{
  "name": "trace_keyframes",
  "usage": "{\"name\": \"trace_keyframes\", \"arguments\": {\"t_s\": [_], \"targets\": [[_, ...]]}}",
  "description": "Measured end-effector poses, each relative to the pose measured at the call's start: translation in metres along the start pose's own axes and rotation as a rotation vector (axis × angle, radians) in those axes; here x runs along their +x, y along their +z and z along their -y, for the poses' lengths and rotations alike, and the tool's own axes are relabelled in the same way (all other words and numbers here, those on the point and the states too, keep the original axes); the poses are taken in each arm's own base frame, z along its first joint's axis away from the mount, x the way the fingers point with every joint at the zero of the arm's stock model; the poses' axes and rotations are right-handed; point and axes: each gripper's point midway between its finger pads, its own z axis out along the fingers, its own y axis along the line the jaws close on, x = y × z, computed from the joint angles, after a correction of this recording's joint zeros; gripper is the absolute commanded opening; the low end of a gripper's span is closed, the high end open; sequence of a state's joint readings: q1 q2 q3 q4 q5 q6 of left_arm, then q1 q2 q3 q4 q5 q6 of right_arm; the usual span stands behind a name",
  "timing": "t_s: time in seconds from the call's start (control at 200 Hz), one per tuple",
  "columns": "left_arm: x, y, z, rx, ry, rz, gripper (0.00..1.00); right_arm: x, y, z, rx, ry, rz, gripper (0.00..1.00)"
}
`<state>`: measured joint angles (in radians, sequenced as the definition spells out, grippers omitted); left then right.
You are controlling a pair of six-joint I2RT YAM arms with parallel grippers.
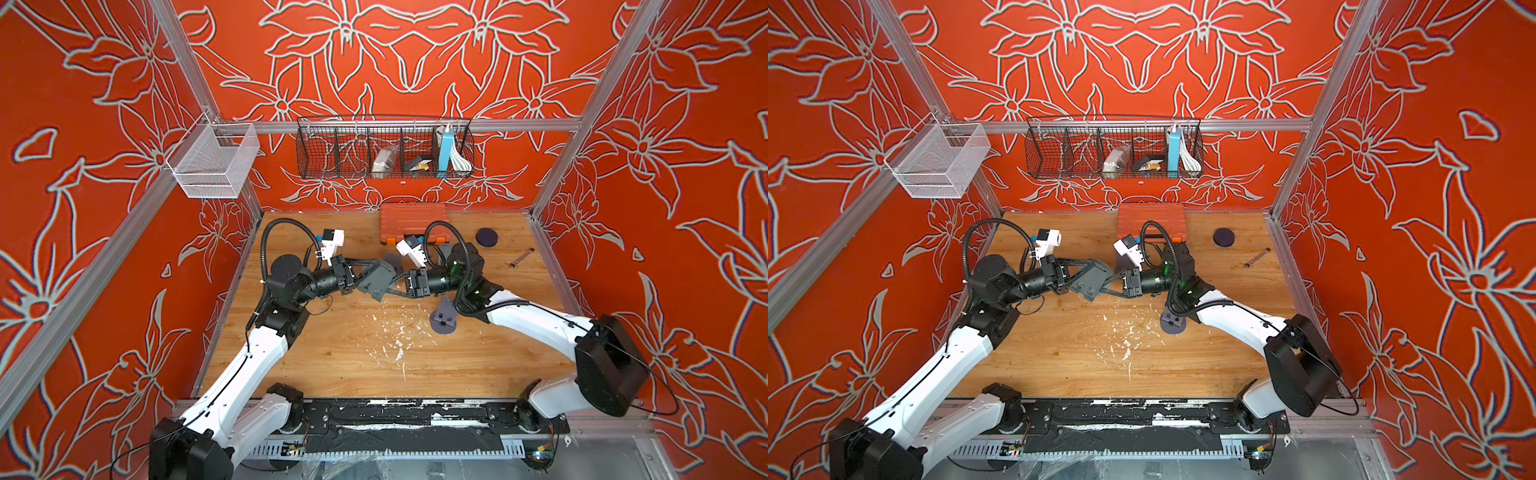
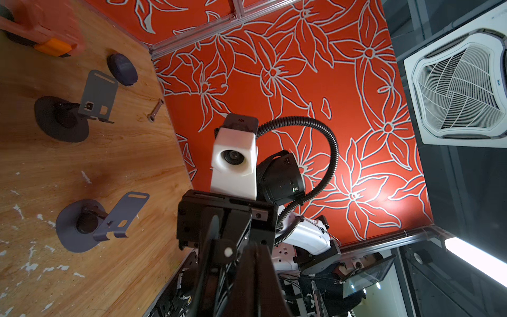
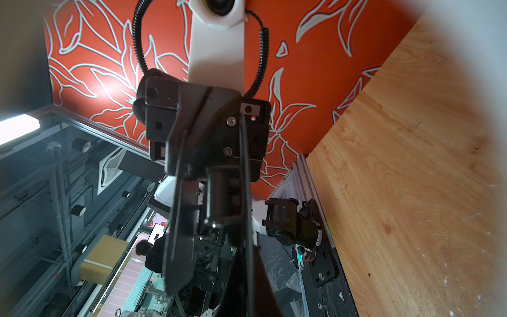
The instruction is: Open the phone stand
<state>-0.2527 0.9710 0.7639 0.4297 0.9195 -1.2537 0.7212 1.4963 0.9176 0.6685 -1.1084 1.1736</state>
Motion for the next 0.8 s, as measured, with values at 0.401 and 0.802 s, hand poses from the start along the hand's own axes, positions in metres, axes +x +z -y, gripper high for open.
{"name": "trace_keyframes", "arguments": {"t_s": [0.401,0.802], "targets": [[0.014,-0.007,-0.018,-0.068,0.0,-0.015,0.0,0.011,-0.003,0.012,-0.017,0.086,-0.041,0.0],[0.037,-0.015,-0.03,-0.117,0.059,-0.036,0.0,0.032,-0.013,0.028,-0.004,0.176,-0.143,0.0]]}}
